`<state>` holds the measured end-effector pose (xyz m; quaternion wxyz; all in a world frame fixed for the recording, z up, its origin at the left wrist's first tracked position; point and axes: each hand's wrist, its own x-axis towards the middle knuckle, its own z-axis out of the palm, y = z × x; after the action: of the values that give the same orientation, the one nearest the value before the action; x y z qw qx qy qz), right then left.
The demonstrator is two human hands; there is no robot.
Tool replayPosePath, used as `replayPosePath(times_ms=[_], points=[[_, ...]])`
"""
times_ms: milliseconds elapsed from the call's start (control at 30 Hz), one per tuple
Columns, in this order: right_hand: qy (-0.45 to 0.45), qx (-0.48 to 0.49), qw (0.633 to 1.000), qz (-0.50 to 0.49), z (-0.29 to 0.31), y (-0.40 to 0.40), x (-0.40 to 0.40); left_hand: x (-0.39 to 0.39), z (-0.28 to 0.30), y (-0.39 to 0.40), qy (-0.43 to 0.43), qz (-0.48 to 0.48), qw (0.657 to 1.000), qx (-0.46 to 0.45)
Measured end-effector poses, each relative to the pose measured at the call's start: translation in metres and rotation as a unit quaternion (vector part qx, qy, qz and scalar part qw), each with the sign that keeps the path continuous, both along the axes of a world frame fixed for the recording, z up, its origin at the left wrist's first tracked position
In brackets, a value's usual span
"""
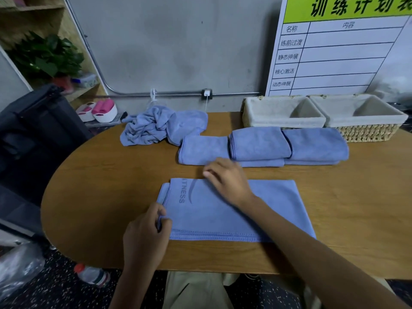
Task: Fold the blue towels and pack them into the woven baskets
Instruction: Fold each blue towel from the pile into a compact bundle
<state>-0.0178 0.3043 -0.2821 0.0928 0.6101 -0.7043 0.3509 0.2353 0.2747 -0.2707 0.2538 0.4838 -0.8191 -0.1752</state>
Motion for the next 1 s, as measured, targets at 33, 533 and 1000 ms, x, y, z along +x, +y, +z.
replayPosePath(times_ms=[33,533,1000], points=[[0.038,-0.009,0.999,-0.016,-0.003,0.019,-0.018,-0.001,-0.001,0.000,-0.012,-0.004,1.000,-0.009],[-0.100,0.093,0.990,-0.041,-0.004,0.145,-0.134,-0.123,0.007,0.101,-0.010,-0.306,0.944,-0.121],[-0.259,0.083,0.962,0.001,0.002,0.149,-0.139,-0.195,-0.013,0.157,-0.042,-0.301,0.927,-0.218]])
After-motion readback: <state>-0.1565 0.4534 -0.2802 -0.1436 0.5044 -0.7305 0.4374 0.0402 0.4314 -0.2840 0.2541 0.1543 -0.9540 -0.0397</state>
